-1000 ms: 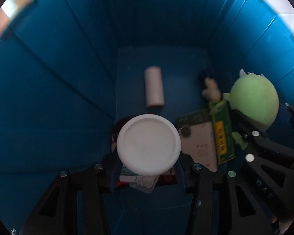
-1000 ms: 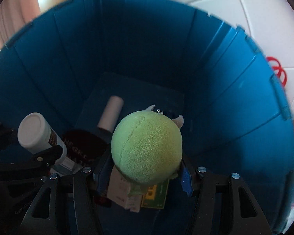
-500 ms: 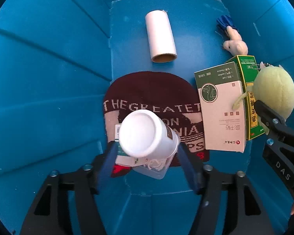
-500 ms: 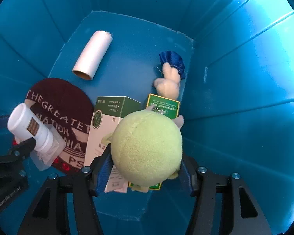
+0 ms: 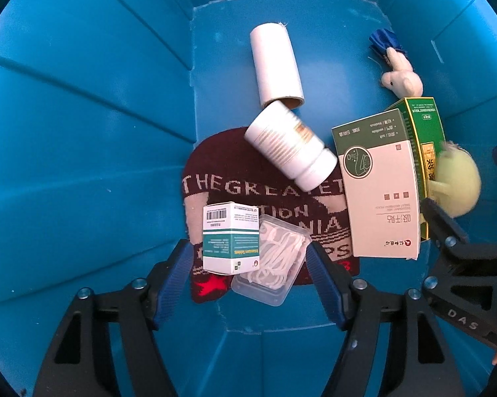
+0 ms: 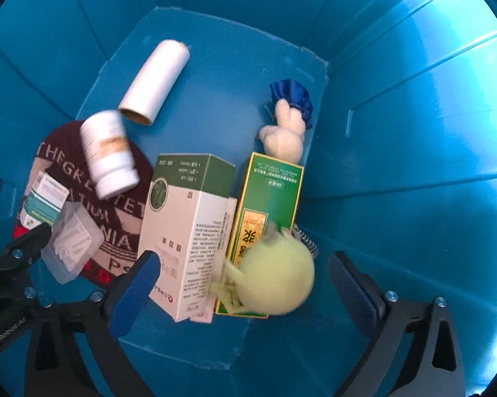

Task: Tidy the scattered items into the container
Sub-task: 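Move both tools back toward the pile on the table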

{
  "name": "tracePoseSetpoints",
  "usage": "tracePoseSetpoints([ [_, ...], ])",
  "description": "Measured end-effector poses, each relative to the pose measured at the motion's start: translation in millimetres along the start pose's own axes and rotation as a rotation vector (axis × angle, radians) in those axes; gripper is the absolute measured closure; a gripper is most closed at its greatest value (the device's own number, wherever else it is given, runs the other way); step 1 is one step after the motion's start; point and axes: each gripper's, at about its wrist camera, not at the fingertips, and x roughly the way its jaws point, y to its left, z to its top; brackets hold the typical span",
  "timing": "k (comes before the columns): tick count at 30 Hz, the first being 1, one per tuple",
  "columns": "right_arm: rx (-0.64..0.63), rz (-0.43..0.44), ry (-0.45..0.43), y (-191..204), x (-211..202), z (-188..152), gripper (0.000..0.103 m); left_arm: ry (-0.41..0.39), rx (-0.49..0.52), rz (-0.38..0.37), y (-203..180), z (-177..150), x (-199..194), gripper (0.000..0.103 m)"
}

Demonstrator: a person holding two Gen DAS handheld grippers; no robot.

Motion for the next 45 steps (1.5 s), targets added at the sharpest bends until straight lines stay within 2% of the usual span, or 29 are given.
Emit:
tracePoseSetpoints([
  [9, -0.042, 0.003, 0.045, 3, 6, -3, 0.001, -0.070, -0.027, -0.003, 8, 0, -20, 0.033],
  [15, -0.042, 0.010, -0.024, -1, -25, -10, 0.001, -0.158, -0.053, -0.083, 15, -3, -49, 0.033],
  [17, -0.027, 0.020, -0.052, -7, -42, -15, 0.001, -0.215, -0.051, -0.078, 16, -7, -67, 0.033],
  [22, 0.012, 0.030, -0.178, -18, -101, -37, 0.001, -0.438, -0.010, -0.083, 11, -37, -129, 0.033],
  [24, 0.025, 0.032, -0.253, -22, -127, -52, 0.001, -0.500, 0.002, -0.112, 9, -53, -148, 0.033],
  [26, 0.039, 0.042, -0.318, -26, -149, -69, 0.000, -0.554, 0.008, -0.134, 7, -72, -163, 0.027],
  [33, 0.071, 0.060, -0.508, -43, -193, -141, 0.000, -0.803, -0.020, -0.076, -16, -149, -209, 0.025],
  [37, 0.129, 0.097, -0.610, -72, -202, -195, 0.000, -0.937, -0.035, -0.054, -44, -193, -228, 0.020],
  [42, 0.249, 0.110, -0.718, -121, -198, -272, 0.000, -1.046, -0.035, -0.076, -92, -239, -239, 0.018],
  [45, 0.328, 0.098, -0.776, -155, -194, -321, 0.000, -1.129, -0.057, -0.074, -128, -268, -244, 0.010],
])
